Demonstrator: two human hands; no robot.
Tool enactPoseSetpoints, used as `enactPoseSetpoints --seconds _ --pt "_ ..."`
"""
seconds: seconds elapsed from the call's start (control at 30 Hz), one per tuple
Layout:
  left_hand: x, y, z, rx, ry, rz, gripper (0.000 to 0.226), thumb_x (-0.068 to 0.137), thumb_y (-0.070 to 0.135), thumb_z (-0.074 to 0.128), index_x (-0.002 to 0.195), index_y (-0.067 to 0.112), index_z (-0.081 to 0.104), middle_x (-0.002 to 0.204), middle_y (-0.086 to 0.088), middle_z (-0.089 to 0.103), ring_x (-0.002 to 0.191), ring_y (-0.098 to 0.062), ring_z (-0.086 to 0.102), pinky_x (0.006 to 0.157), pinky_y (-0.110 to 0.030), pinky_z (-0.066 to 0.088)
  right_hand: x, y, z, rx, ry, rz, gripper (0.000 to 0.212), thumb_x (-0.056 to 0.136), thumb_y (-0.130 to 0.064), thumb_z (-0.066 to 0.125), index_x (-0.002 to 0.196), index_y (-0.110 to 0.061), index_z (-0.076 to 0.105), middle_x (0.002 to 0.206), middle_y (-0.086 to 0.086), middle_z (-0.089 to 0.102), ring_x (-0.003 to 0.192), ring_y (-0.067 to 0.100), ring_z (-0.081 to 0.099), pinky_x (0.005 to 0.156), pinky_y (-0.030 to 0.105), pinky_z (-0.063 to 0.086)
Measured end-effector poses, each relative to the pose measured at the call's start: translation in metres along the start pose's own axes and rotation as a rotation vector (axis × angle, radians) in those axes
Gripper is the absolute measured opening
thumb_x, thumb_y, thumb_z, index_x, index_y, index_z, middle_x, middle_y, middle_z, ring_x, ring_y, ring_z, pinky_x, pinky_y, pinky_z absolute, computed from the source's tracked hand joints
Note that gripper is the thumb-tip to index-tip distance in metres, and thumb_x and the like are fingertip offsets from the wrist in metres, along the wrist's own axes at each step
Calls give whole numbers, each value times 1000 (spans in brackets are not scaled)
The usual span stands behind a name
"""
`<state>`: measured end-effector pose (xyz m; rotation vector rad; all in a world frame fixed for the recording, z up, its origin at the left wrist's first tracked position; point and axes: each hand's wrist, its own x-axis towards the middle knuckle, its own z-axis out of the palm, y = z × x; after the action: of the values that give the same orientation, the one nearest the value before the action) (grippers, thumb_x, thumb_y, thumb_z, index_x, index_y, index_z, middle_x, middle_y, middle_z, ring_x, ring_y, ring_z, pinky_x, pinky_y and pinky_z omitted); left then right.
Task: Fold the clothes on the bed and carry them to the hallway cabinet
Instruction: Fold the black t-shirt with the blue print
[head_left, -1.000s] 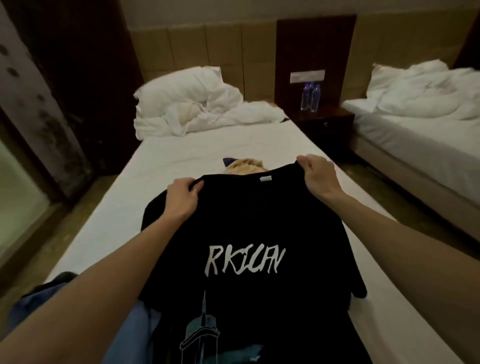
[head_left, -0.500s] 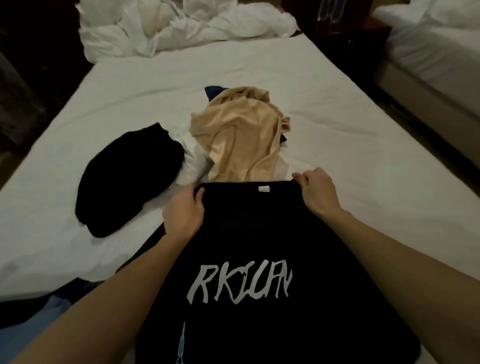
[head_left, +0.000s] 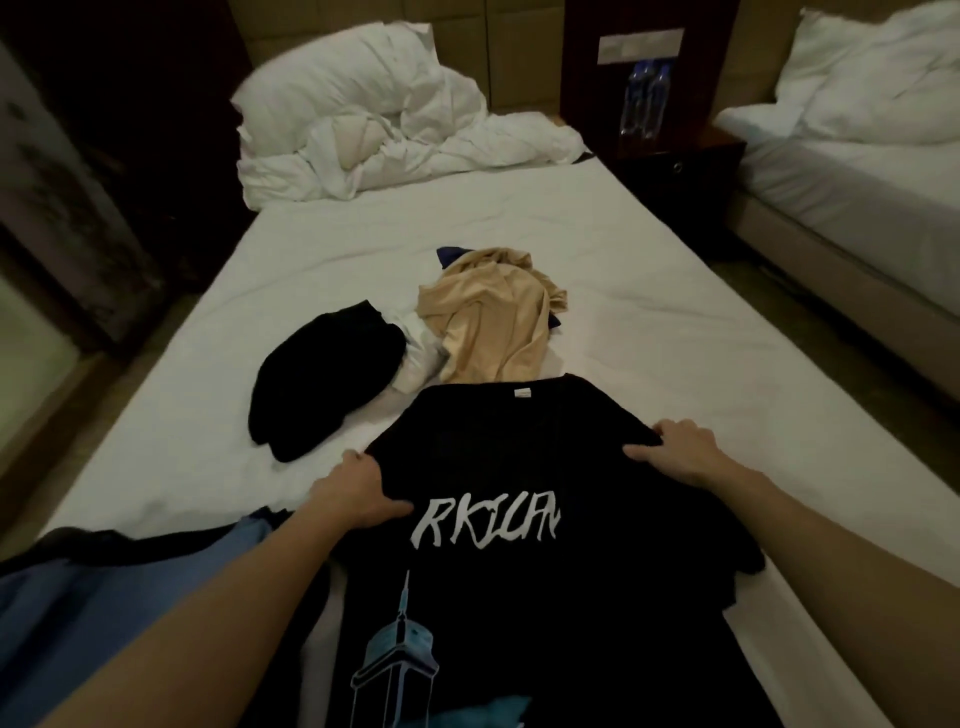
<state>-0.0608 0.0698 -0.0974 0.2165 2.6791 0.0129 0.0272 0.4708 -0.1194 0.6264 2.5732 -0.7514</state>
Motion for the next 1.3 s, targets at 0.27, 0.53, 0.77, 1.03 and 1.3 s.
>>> enactPoseSetpoints --seconds 0.27,0.53,0.77,1.03,1.3 --pt "-67 -24 -17 244 141 -27 33 87 44 67 98 17 52 97 -1 57 92 -23 62 77 -34 47 -72 53 10 39 -62 -46 37 93 -19 67 124 0 58 121 20 60 105 31 58 83 34 43" --pt "-56 -24 -49 -645 380 -33 43 102 28 53 70 0 53 65 -18 53 59 -30 52 57 -34 42 -81 47 6 564 285 -15 38 101 -25 54 69 -4 52 59 11 46 55 24 46 55 33 27" --pt "-45 48 -56 -1417 -122 -110 34 108 32 36 113 3 54 104 -21 66 72 -38 71 51 -32 58 -91 11 -9 1058 36 -154 22 86 -15 71 106 -5 70 90 11 69 81 26 67 65 32 49" --pt "-25 43 -16 -1316 -92 22 33 104 31 49 123 5 49 98 -20 72 76 -34 71 60 -37 59 -96 -21 -13 1306 -54 -238 39 82 11 61 116 -5 67 99 12 74 86 24 72 65 29 57" --pt "-51 8 62 -612 100 141 22 87 27 73 95 13 59 92 -5 64 90 -24 63 74 -30 47 -91 -131 38 1491 -330 -134 45 96 -8 58 137 -16 43 138 23 49 122 38 56 97 42 52"
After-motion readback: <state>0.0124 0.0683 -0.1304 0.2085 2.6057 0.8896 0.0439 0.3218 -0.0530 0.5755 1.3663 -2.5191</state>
